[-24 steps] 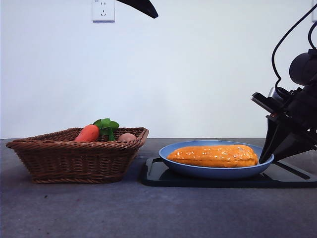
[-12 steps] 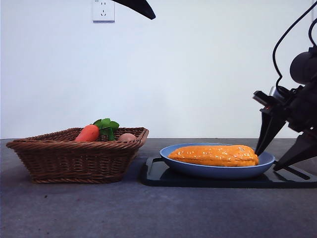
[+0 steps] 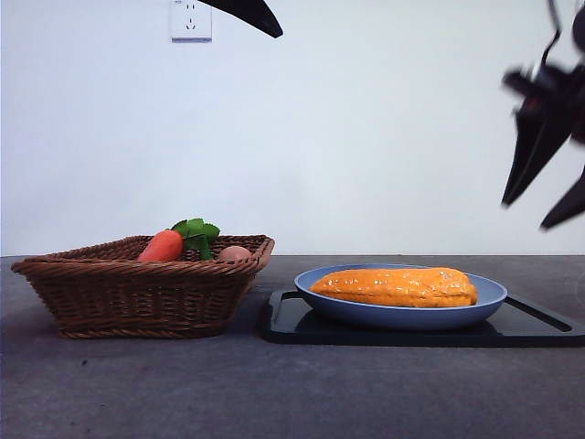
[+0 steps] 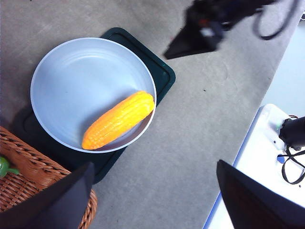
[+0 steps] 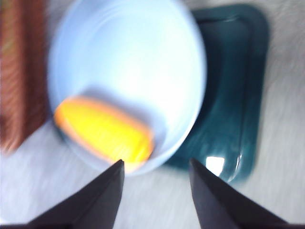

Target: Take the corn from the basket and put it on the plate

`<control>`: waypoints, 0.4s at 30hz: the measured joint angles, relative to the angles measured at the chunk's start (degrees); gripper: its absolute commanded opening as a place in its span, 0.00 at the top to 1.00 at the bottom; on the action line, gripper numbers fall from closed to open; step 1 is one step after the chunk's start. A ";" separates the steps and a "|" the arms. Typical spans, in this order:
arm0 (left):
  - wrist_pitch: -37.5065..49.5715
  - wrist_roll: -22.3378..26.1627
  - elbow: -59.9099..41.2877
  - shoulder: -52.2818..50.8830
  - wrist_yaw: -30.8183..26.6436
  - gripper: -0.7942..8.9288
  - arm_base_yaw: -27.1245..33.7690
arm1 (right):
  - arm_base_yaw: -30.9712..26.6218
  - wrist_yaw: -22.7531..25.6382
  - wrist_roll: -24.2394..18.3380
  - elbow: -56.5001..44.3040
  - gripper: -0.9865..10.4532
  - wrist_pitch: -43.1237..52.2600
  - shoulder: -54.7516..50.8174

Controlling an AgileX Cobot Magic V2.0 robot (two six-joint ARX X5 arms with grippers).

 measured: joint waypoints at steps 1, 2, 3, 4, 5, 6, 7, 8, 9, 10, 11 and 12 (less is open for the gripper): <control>-0.02 0.00 0.00 0.00 0.00 0.49 0.02 | 0.44 0.04 -0.85 0.00 0.72 -1.77 -1.99; -0.02 0.00 -0.02 0.00 0.00 0.49 0.02 | 1.05 0.02 -1.75 0.00 0.72 -3.85 -4.44; -0.02 0.00 0.00 0.00 0.00 0.49 0.02 | 1.88 0.00 -2.49 0.00 0.72 -5.70 -6.84; -0.02 0.00 -0.02 0.00 0.00 0.49 0.02 | 2.64 -0.04 -3.08 0.00 0.72 -7.08 -8.90; -0.04 0.00 0.00 0.00 0.00 0.49 0.02 | 3.52 -0.07 -3.72 0.00 0.72 -8.48 -11.21; -0.20 0.00 0.00 0.00 0.00 0.50 0.02 | 4.35 -0.11 -4.13 0.00 0.72 -9.77 -13.42; -0.46 0.00 0.00 0.00 0.00 0.51 0.02 | 5.07 -0.11 -4.39 0.00 0.72 -10.78 -15.23; -0.85 0.02 0.00 0.00 0.00 0.53 0.02 | 5.88 -0.15 -4.61 0.00 0.72 -11.67 -17.16; -1.31 0.02 0.00 0.00 0.00 0.55 0.02 | 6.64 -0.15 -4.85 0.00 0.72 -12.28 -18.97; -1.75 0.02 -0.02 0.00 0.00 0.57 0.02 | 7.26 -0.15 -4.98 0.00 0.72 -12.76 -20.48; -2.56 0.04 0.00 0.00 0.00 0.60 0.04 | 8.24 -0.15 -5.14 0.00 0.72 -13.53 -22.69; -3.41 0.20 -0.02 0.00 0.00 0.65 0.04 | 9.14 -0.13 -5.16 0.00 0.74 -14.36 -24.57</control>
